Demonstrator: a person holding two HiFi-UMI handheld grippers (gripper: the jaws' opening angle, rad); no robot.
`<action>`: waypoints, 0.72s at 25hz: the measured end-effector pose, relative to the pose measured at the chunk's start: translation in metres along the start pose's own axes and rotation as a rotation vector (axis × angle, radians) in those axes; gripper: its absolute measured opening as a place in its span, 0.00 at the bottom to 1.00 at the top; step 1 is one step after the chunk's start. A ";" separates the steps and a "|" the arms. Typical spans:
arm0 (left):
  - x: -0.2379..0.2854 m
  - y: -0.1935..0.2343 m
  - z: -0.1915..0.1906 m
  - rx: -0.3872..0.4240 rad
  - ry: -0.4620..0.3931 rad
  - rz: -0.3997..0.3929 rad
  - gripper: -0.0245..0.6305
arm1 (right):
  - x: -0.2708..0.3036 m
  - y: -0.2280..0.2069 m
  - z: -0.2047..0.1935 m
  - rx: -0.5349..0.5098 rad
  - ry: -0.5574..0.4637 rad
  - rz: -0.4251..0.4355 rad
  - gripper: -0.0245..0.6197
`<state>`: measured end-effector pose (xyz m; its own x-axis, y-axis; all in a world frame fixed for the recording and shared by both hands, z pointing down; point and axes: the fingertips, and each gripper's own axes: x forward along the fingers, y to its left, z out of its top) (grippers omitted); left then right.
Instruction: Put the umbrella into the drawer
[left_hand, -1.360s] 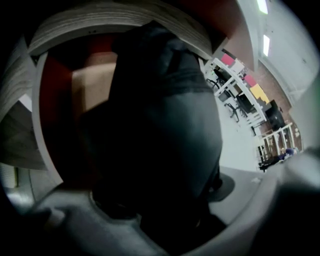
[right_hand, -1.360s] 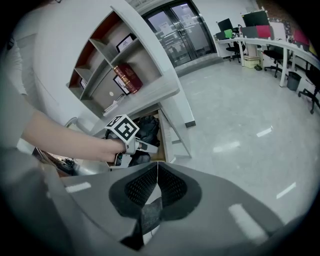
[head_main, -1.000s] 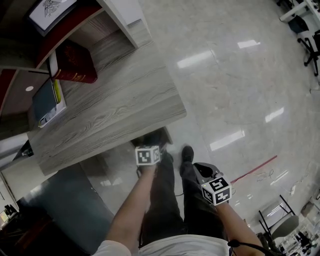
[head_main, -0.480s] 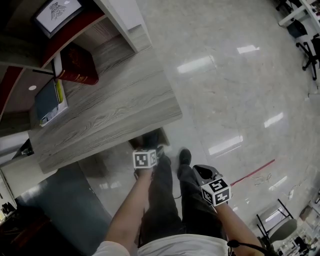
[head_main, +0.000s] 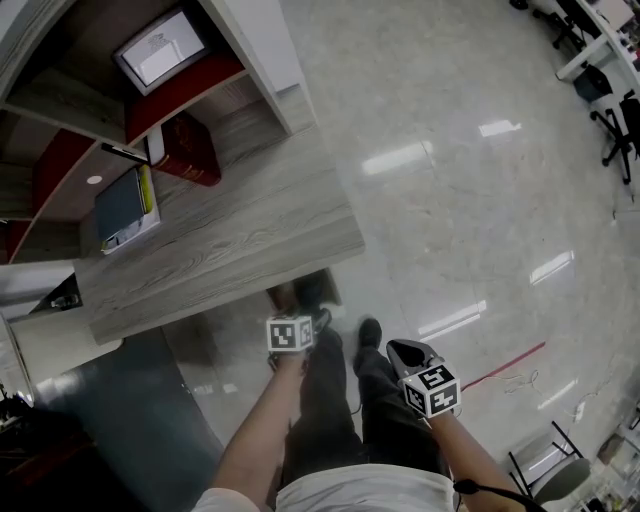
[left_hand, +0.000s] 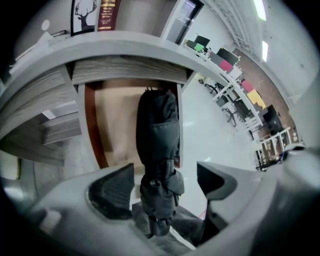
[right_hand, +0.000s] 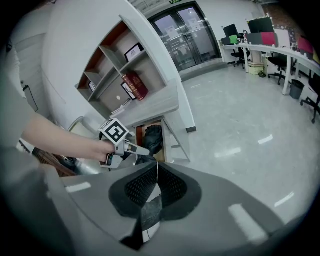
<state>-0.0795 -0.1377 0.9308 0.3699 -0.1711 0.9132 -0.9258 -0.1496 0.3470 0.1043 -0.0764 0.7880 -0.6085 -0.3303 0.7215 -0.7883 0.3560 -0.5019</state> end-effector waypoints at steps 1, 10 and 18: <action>-0.006 -0.002 -0.001 -0.002 -0.002 0.001 0.63 | -0.004 0.002 0.003 -0.006 -0.004 0.000 0.05; -0.077 -0.027 -0.004 -0.001 -0.056 -0.023 0.63 | -0.044 0.023 0.029 -0.032 -0.036 0.001 0.05; -0.164 -0.069 -0.007 -0.011 -0.148 -0.137 0.43 | -0.085 0.049 0.045 -0.037 -0.050 0.013 0.05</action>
<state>-0.0769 -0.0924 0.7589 0.4992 -0.2910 0.8162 -0.8665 -0.1706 0.4692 0.1126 -0.0705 0.6806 -0.6236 -0.3682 0.6896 -0.7766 0.3924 -0.4928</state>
